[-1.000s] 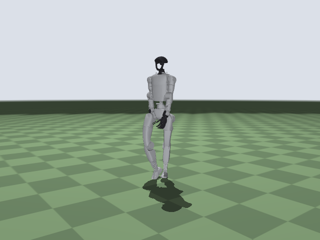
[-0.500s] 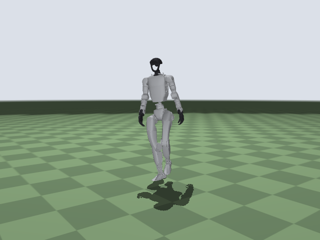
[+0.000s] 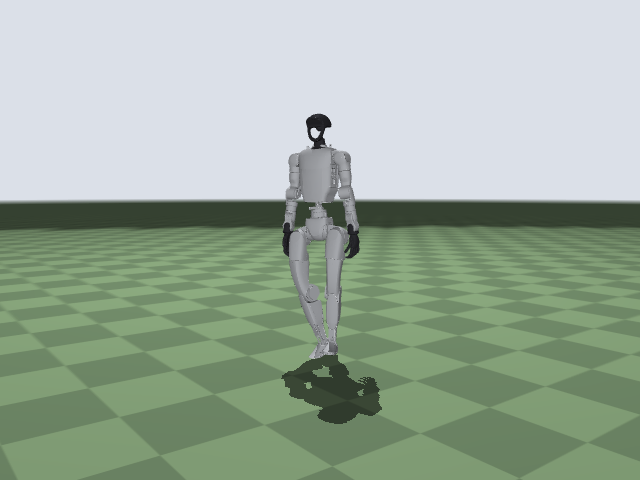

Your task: In place motions

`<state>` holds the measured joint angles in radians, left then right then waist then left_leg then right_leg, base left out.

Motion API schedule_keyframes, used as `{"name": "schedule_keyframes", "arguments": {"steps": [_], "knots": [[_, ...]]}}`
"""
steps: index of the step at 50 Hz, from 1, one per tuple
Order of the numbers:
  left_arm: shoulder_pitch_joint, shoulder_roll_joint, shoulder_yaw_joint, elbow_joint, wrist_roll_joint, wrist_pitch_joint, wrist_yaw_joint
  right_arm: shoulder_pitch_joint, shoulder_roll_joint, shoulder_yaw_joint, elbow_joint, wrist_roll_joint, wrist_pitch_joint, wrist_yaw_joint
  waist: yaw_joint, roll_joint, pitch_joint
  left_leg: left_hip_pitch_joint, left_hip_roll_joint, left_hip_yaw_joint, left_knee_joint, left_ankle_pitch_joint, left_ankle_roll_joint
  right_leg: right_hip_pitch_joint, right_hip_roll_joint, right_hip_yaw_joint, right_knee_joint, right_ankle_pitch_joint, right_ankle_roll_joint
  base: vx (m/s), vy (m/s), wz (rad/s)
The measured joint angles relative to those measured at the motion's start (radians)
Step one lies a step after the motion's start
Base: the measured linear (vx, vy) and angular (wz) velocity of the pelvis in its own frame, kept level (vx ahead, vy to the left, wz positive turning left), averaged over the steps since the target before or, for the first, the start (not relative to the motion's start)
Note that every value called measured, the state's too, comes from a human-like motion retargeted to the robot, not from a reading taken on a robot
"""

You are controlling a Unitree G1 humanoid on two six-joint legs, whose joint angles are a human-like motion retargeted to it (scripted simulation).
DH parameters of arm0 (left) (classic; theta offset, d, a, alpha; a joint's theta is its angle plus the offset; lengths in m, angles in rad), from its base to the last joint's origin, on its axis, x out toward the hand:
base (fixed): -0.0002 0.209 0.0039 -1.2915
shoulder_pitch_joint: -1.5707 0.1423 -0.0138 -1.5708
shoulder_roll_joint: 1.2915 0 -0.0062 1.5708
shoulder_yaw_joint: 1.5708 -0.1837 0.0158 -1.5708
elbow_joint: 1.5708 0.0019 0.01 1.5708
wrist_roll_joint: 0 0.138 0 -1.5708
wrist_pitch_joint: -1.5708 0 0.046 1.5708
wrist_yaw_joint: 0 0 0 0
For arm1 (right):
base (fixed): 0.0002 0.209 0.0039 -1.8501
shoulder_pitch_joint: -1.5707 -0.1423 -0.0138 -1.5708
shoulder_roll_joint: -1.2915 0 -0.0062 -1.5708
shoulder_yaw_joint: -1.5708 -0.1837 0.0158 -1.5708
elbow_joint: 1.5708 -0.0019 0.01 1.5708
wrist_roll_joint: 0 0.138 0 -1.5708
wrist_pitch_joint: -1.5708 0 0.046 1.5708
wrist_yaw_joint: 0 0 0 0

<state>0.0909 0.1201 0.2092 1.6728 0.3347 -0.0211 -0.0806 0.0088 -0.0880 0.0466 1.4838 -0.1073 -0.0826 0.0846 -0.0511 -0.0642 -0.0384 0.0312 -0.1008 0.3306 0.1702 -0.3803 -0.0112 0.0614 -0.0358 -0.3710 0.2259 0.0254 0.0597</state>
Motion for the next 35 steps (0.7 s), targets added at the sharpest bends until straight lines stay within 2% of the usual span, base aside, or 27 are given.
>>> {"name": "schedule_keyframes", "arguments": {"steps": [3,5,8,10,15,20,28,30,33,35], "knots": [[-0.161,-0.006,-0.056,-0.032,-0.032,0.002,-0.025,0.046,-0.031,-0.048,0.013,0.018,0.0,0.006,-0.015,0.022,0.046,0.002,0.039,0.003,-0.025,-0.003,0.006,-0.114,-0.041,-0.048,0.243,0.222,0.045,-0.2,0.12,0.14],[-0.243,-0.023,-0.076,-0.09,-0.048,-0.008,-0.039,0.076,-0.056,-0.073,0.025,0.032,0.0,0.006,-0.023,0.036,0.067,0.003,0.056,0.007,-0.039,-0.004,0.014,-0.231,-0.035,0.004,0.422,0.294,0.035,-0.1,0.11,-0.03],[-0.344,-0.022,-0.093,-0.178,-0.094,-0.02,-0.096,0.121,-0.087,-0.1,0.049,0.012,0.01,0.008,-0.081,0.06,0.08,0.002,0.085,0.006,-0.054,0.003,0.025,-0.39,-0.069,-0.01,0.683,0.216,0.001,-0.05,0.08,0.07],[-0.397,-0.029,-0.058,-0.231,-0.08,-0.024,-0.094,0.129,-0.105,-0.115,0.086,0.008,0.015,0.008,-0.125,0.063,0.095,-0.001,0.097,0.008,-0.058,0.011,0.034,-0.483,-0.083,-0.001,0.808,0.191,-0.003,-0.15,0.04,0.22],[-0.476,-0.032,-0.074,-0.322,-0.141,-0.075,-0.079,0.169,-0.148,-0.166,0.155,0.029,0.023,-0.014,-0.171,0.076,0.104,-0.006,0.122,0.029,-0.056,0.015,0.047,-0.594,-0.055,0.029,0.907,0.197,0.027,-0.01,0.0,0.04],[-0.499,-0.042,-0.068,-0.331,-0.132,-0.086,-0.081,0.191,-0.165,-0.205,0.179,0.071,0.028,-0.036,-0.162,0.062,0.115,0.021,0.109,0.026,-0.055,0.007,0.037,-0.472,-0.059,0.035,0.754,0.213,0.029,0.0,-0.03,-0.07],[-0.366,-0.042,-0.107,-0.153,-0.068,-0.076,-0.059,0.184,-0.132,-0.202,0.129,0.094,0.022,-0.03,-0.086,0.035,0.032,0.028,0.053,0.046,-0.052,-0.014,0.002,-0.162,-0.022,0.102,0.213,0.224,0.034,0.08,-0.11,-0.23],[-0.316,-0.034,-0.12,-0.081,-0.033,-0.053,-0.04,0.162,-0.117,-0.181,0.107,0.094,0.018,-0.031,-0.066,0.018,0.019,0.028,0.03,0.051,-0.03,-0.023,-0.012,-0.082,-0.025,0.123,0.082,0.113,0.077,0.05,-0.22,-0.38],[-0.212,-0.028,-0.094,-0.013,0.01,-0.015,-0.002,0.087,-0.086,-0.122,0.101,0.087,0.012,-0.042,-0.031,0.008,0.029,0.03,0.037,0.086,0.053,-0.022,-0.048,-0.008,-0.034,0.086,-0.033,-0.044,0.033,0.02,-0.22,-0.74],[-0.115,-0.03,-0.057,-0.008,0.028,-0.003,0.013,0.021,-0.067,-0.081,0.131,0.088,0.012,-0.044,0.0,-0.002,0.032,-0.003,0.066,0.131,0.181,0.049,-0.075,0.007,-0.046,0.105,-0.071,-0.056,0.019,0.04,-0.2,-0.68]]}}
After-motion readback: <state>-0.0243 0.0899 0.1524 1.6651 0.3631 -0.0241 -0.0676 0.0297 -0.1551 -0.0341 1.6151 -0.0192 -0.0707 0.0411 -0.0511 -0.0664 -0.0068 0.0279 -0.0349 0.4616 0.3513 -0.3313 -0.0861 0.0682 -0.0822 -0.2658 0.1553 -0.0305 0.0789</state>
